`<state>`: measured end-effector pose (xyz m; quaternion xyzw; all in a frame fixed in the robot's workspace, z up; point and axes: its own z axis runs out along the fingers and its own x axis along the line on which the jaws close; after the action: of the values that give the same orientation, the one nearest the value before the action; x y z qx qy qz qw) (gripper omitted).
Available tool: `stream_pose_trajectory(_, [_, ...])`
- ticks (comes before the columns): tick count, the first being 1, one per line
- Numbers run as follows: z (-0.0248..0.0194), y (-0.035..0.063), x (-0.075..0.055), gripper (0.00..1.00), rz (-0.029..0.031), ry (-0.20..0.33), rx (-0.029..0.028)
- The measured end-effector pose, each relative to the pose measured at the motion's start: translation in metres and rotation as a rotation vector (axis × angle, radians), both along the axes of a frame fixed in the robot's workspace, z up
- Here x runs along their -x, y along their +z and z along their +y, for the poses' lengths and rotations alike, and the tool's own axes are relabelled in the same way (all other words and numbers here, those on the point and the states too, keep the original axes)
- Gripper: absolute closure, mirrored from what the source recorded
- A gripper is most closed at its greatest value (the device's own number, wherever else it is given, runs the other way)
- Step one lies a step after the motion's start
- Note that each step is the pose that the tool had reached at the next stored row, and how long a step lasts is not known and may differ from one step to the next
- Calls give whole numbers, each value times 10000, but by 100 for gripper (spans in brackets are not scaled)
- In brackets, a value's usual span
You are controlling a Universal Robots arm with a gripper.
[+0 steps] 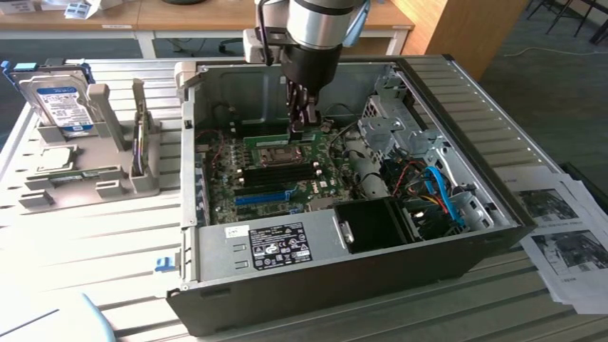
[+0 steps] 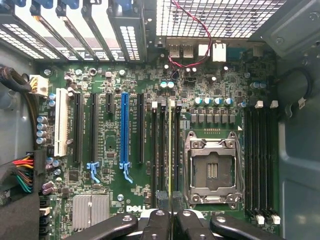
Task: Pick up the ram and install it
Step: 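Insert the ram into the slot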
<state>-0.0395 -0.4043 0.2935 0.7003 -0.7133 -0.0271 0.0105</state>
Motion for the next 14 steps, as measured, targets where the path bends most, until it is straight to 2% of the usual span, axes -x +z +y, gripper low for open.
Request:
stream_pose_trajectory(8, [0,-19,0,89,-1,0,0])
stream_pose_trajectory(9, [0,-100,0,89,-1,0,0])
stream_pose_trajectory(14, [0,-149,0,89,-1,1,-1])
